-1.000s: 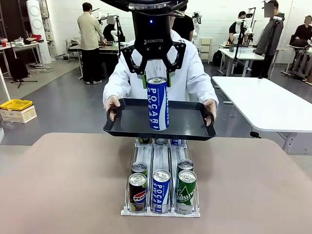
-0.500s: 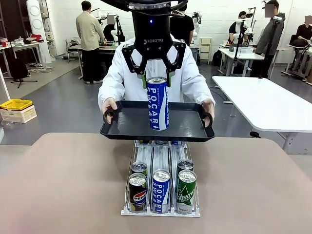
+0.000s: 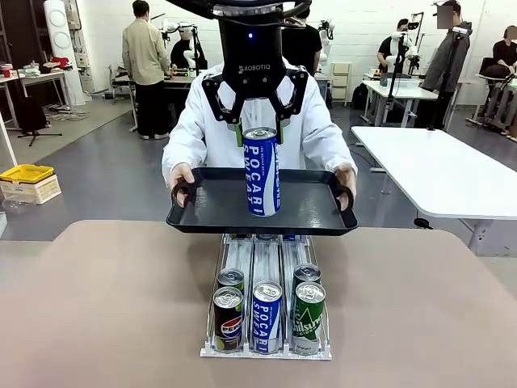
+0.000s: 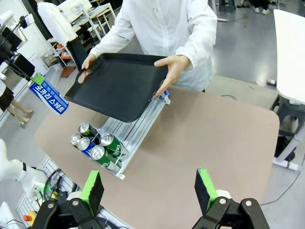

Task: Retrieve and hand over the desired beverage to the person.
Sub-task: Place the picked can on the Handle tray extended by the person.

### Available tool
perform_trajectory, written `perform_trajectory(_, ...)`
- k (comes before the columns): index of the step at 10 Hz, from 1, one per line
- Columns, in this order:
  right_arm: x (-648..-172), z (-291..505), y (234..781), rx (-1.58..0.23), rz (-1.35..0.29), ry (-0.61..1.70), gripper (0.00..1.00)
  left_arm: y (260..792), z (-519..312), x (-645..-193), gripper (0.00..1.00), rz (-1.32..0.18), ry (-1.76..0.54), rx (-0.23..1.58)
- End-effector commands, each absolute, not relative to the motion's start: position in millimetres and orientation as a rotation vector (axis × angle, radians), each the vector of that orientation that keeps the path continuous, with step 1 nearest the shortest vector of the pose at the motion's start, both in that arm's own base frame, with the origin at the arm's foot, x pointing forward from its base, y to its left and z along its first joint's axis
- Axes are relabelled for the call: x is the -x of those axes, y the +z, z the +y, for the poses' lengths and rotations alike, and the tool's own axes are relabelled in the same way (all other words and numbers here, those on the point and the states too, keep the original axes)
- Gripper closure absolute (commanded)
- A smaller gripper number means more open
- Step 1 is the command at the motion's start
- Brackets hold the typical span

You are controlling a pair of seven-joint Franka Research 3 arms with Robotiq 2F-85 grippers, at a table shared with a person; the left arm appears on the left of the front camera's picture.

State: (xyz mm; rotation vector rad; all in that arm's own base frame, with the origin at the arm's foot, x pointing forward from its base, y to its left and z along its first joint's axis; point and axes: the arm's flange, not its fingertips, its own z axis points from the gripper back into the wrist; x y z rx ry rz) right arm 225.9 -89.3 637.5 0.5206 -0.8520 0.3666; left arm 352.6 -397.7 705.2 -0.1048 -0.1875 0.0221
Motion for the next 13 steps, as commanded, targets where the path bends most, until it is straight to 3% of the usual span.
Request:
perform_trajectory(1,-227,-89,637,-0.523,-0.851,0.364,0.0,708,-394,-350,1.0,-0.198,0.029,0.102)
perform_trajectory(5,-227,-89,637,-0.523,-0.851,0.364,0.0,708,-394,-350,1.0,-0.198,0.029,0.102)
perform_trajectory(6,-227,-89,637,-0.523,-0.851,0.364,0.0,705,-398,-353,0.42,-0.188,0.022,0.105)
perform_trajectory(13,-227,-89,637,-0.523,-0.851,0.364,0.0,685,-370,-458,0.42,-0.243,0.027,0.083)
